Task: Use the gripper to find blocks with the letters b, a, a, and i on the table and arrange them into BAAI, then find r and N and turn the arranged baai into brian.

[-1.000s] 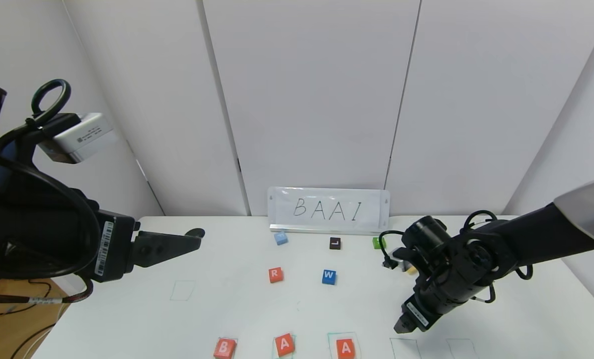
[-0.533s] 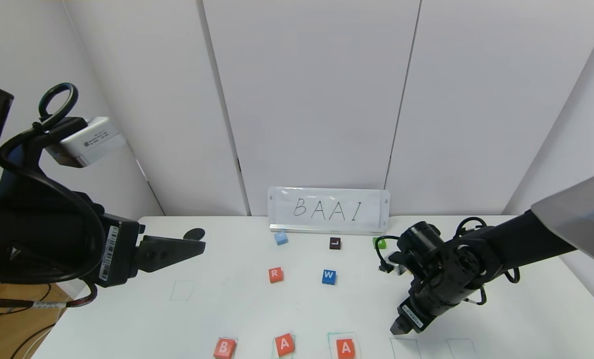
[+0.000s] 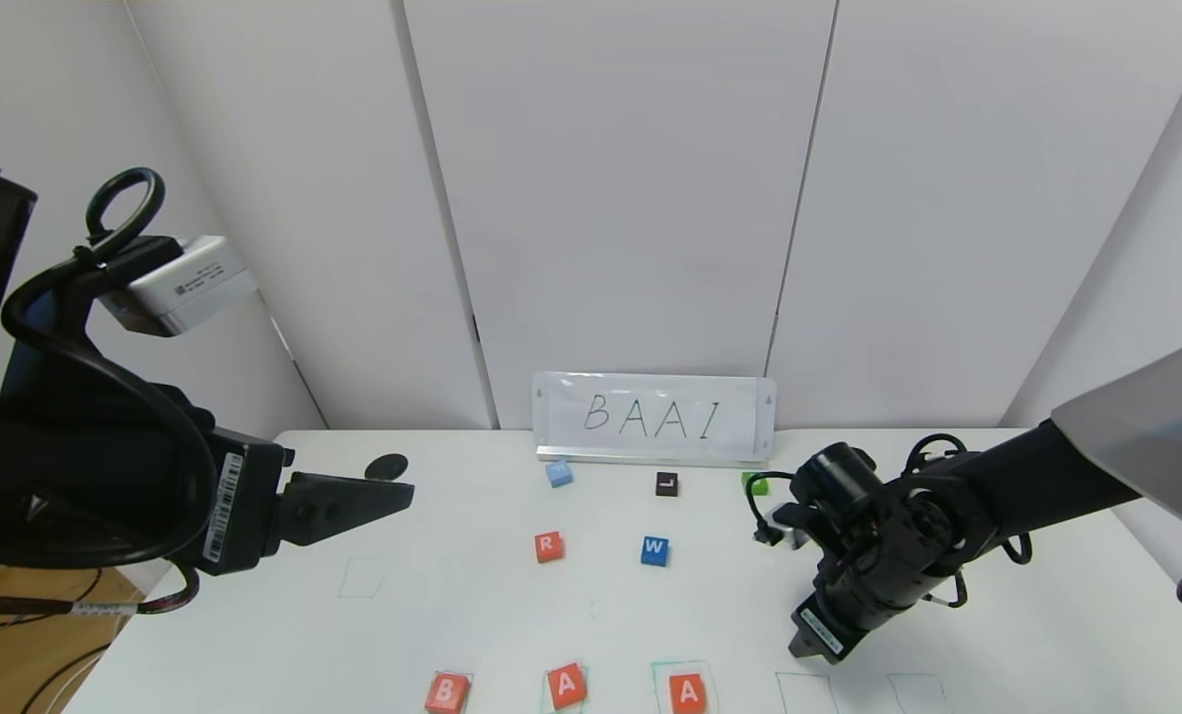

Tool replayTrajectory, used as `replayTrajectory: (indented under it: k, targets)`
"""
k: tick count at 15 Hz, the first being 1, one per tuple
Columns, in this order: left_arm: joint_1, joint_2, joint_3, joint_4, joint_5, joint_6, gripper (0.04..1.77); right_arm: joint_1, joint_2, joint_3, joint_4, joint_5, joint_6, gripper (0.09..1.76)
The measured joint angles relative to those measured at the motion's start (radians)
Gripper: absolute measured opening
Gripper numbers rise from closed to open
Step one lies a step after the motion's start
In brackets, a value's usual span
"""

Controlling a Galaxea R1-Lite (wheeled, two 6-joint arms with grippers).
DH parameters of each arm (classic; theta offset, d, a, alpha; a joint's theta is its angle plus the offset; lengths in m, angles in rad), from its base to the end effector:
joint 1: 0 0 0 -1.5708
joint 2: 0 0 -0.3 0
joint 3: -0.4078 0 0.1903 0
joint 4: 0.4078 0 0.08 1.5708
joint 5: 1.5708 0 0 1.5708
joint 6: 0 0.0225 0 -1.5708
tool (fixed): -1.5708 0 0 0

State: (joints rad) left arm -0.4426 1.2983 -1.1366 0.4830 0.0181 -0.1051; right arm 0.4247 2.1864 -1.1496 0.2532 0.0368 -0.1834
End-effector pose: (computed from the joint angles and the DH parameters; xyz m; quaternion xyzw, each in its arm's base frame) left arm 0.1680 -0.0792 0.2737 0.0235 0.3185 -0.1833 0.9297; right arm 0.3236 0.1472 0.0345 -0.1866 0.5707 0.2360 0.7640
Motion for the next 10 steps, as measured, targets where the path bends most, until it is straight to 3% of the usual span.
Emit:
replayTrajectory:
  k: [3,4,10]
  targets:
    - [-0.003,0.002,0.001,0.000,0.000,0.000,1.72,0.000,-0.001,0.001,0.001,-0.001,0.000,0.78]
    - [-0.003,0.003,0.002,0.000,0.000,0.000,1.72,-0.001,-0.001,0.002,0.001,0.000,0.000,0.53]
    - [-0.004,0.004,0.007,0.000,0.000,0.010,1.72,0.000,-0.004,0.004,0.002,-0.001,-0.003,0.53]
